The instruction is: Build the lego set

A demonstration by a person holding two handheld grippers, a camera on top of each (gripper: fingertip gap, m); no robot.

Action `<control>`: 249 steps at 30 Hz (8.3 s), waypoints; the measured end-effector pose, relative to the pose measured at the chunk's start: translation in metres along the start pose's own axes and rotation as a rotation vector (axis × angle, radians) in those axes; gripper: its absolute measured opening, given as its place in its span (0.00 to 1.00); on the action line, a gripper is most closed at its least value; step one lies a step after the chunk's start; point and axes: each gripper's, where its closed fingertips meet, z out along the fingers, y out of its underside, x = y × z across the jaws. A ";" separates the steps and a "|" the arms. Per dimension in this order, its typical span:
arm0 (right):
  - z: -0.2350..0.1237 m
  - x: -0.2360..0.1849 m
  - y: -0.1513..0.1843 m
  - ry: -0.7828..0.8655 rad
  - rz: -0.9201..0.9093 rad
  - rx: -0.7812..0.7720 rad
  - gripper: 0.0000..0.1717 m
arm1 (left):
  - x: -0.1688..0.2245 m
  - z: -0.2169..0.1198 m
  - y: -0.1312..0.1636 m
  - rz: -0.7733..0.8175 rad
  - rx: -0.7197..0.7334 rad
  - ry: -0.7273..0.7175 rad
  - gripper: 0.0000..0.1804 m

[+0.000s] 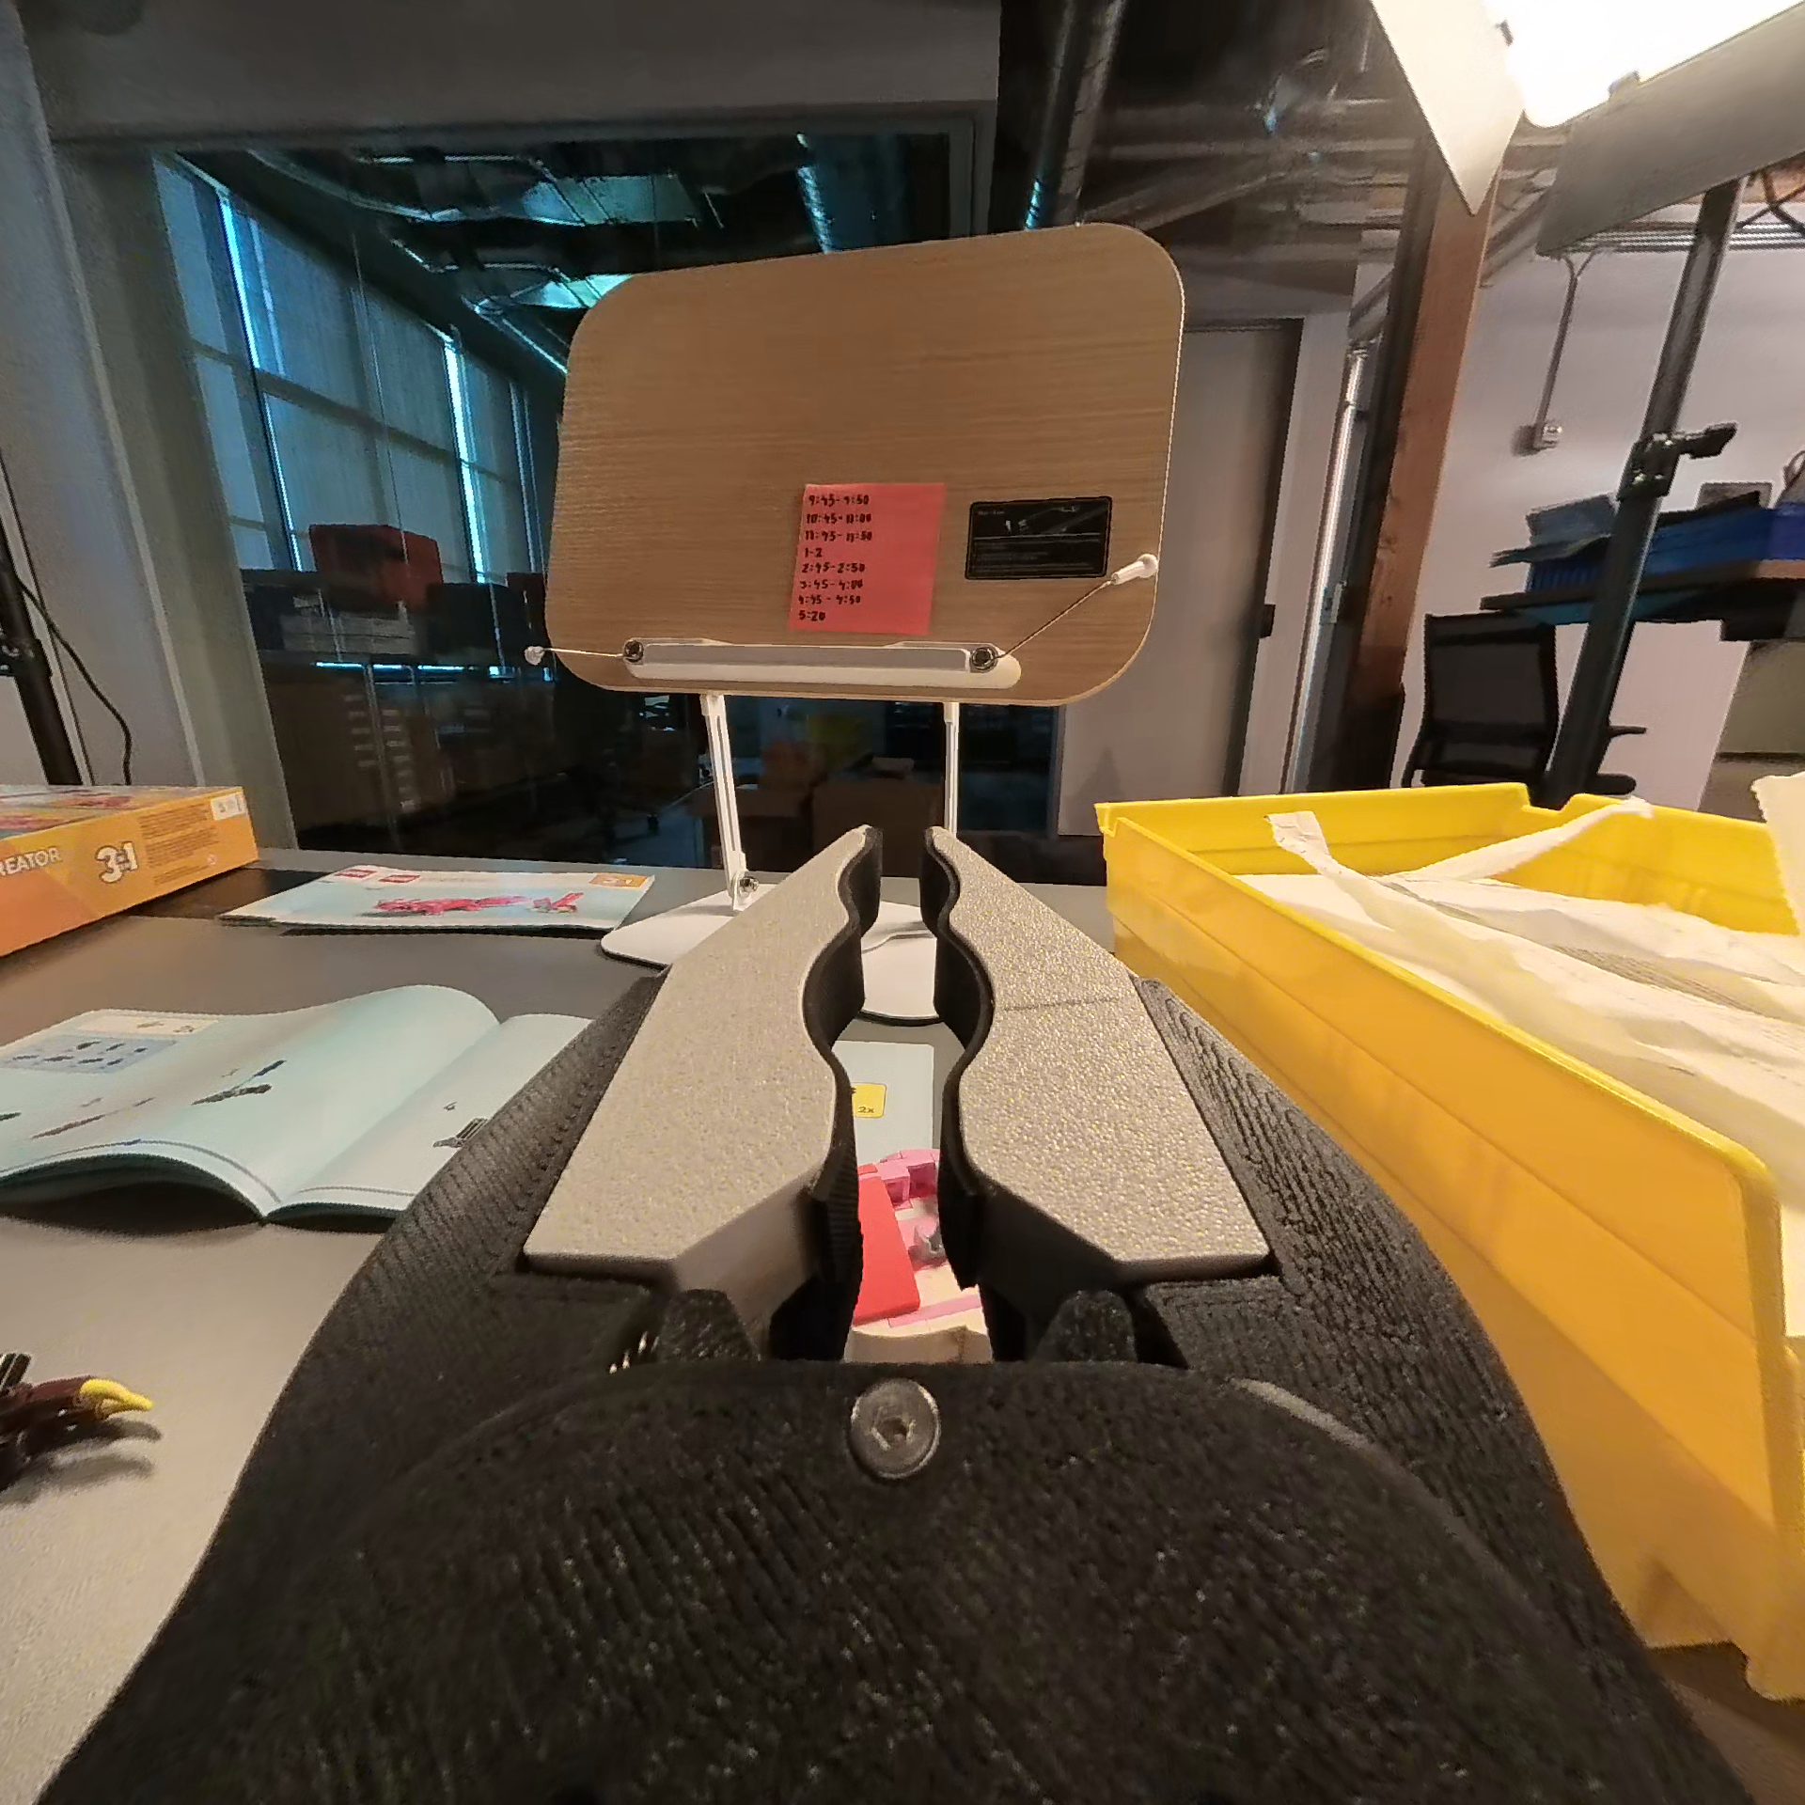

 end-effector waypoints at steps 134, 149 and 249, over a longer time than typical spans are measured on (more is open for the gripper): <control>0.003 -0.011 0.004 -0.072 0.058 -0.033 0.03 | 0.007 -0.062 -0.018 -0.566 0.427 0.252 0.36; 0.003 -0.009 0.005 -0.068 0.074 -0.036 0.03 | -0.005 -0.076 0.089 -1.146 0.335 -0.085 0.64; 0.001 -0.011 0.004 -0.081 0.122 -0.032 0.03 | 0.072 -0.140 -0.124 -0.686 1.405 0.442 0.18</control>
